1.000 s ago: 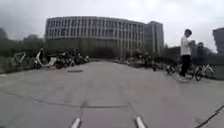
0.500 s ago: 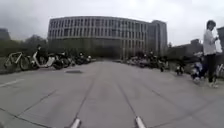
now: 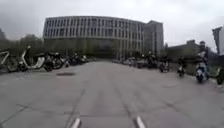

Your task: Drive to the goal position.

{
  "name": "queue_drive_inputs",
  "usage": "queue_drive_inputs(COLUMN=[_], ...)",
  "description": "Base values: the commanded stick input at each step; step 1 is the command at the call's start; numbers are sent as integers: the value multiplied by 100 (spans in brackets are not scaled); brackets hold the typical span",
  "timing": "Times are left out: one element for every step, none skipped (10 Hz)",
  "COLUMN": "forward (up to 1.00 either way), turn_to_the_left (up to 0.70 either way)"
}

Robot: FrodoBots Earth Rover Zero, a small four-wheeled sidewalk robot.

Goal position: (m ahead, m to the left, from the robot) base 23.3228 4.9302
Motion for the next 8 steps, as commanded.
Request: queue_drive_inputs(forward=[100, 100, 100, 100, 100, 100, 100, 100], turn_to_the_left=[-34, -34, -34, -34, -13, 6, 6, 6])
